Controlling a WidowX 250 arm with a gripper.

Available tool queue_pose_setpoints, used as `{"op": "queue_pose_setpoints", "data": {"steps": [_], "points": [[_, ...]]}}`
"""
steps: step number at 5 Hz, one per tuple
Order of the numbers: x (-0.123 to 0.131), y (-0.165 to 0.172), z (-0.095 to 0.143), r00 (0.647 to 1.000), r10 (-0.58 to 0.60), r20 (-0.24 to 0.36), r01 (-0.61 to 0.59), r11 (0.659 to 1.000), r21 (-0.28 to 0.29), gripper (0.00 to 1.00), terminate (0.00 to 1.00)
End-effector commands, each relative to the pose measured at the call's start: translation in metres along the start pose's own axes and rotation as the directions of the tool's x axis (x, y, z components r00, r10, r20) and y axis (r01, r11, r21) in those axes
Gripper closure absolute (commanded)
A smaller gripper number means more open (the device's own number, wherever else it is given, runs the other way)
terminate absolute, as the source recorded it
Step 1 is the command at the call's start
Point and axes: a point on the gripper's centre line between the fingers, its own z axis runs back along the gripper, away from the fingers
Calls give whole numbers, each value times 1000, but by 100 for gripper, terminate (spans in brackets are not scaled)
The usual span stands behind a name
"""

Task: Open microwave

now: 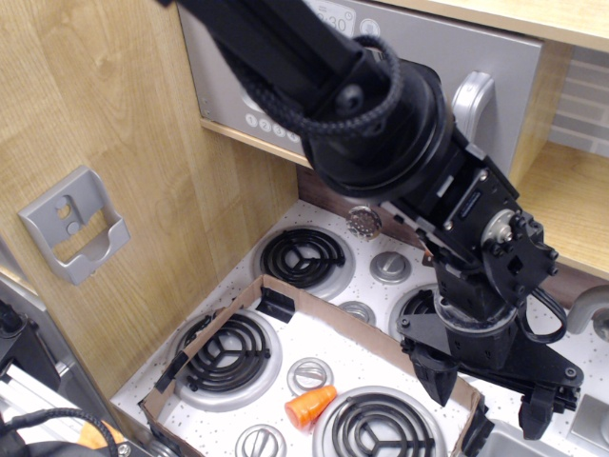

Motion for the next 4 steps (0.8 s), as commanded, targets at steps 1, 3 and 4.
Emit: {"op": "queue_pose_setpoints", "data": {"steps": [1,3,4], "points": [[0,0,0,1000,0,0,0,1000,0,0,0],[26,6,44,994,49,100,-57,995,83,0,0],[41,8,70,990,47,136,-65,989,132,0,0]]}}
